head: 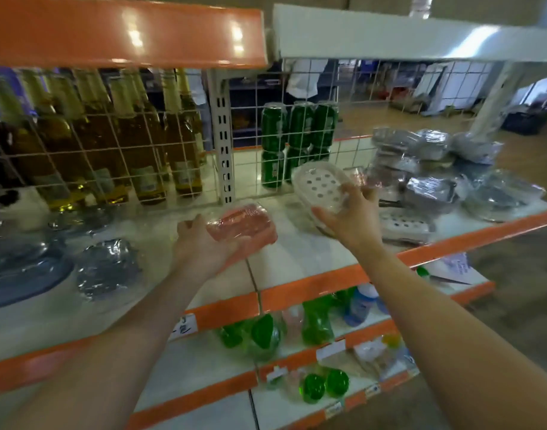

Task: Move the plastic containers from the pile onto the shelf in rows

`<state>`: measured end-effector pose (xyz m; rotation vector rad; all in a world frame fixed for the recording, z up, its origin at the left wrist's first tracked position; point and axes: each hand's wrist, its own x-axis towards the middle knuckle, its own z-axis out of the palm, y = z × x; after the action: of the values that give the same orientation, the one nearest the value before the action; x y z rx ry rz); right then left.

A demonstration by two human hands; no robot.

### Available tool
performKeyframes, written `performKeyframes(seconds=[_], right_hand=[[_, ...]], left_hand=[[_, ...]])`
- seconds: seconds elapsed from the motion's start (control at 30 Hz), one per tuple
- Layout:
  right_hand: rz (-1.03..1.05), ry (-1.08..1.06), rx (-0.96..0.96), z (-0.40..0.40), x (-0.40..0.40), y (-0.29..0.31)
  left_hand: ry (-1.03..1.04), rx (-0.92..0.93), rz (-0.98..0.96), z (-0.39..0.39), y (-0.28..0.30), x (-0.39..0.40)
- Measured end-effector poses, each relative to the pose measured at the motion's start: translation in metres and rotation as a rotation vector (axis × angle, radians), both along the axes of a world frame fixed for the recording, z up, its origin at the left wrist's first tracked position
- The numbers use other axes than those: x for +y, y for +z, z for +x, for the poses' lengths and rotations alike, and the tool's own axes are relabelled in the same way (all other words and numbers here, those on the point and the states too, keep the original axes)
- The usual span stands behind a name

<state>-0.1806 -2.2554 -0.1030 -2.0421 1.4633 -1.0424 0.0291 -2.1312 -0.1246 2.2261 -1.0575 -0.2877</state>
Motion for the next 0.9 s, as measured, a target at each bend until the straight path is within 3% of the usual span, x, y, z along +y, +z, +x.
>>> performKeyframes(seconds=[0.53,0.7,0.9], right_hand=[[-0.076,0.053,-0.018,-0.058,-0.156,0.010],[-0.028,-0.016,-0.098,-0.050,-0.190,0.004],[0.054,0.023,0.120,-0.045,-0.213,0.000]], left_hand=[[0.280,0.183,-0.084,-0.069,-0.030,-0.172],[0.278,0.255,-0.221,-0.079,-0.034,-0.196],[0.119,0.362,-0.235,-0.085,-0.029,-0.207]])
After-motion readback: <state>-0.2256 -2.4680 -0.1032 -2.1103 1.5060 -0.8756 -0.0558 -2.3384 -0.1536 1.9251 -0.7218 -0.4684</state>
